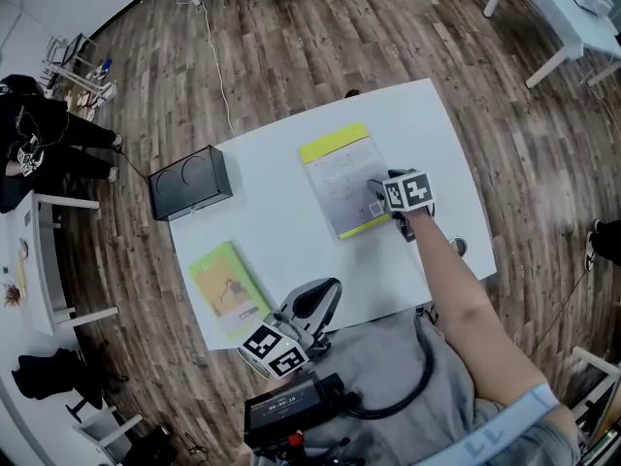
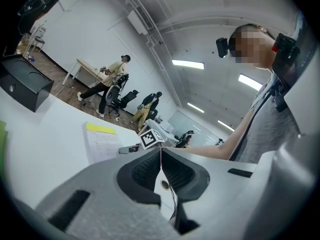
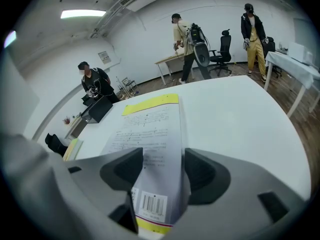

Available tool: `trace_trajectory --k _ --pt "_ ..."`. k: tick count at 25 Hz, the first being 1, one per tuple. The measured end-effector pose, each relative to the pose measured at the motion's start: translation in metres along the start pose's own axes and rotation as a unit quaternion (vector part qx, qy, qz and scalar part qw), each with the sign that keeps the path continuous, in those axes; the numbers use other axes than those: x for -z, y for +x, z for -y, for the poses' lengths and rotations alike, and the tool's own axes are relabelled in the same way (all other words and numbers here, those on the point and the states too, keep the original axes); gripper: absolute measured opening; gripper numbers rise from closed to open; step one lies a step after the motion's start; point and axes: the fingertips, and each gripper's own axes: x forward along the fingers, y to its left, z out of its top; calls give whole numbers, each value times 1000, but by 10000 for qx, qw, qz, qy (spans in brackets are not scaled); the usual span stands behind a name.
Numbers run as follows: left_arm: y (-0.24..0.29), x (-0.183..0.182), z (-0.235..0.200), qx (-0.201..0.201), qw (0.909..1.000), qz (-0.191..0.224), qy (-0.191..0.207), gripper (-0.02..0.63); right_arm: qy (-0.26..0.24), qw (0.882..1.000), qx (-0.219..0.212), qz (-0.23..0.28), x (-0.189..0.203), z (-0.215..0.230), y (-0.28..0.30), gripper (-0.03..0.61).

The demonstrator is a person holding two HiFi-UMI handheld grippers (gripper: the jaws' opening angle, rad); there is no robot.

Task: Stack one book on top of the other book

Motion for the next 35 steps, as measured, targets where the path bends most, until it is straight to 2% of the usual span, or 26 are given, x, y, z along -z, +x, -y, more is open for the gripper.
trace_trajectory --k 8,24,28,32,35 --pt "-1 3 -3 17 10000 41 -67 20 -215 9995 207 -39 1 2 3 256" --pt "-6 7 -9 7 10000 51 -77 20 -224 9991 358 -65 3 0 1 244" --pt "6 9 -45 -436 9989 -179 -8 20 -199 9991 366 -67 2 0 0 244" --pt "29 -5 -90 -972 9947 -255 -195 20 -179 9992 344 -92 2 -1 1 244" --pt "51 -14 -107 -1162 9925 -343 -183 21 -150 9993 331 -118 2 -1 1 244"
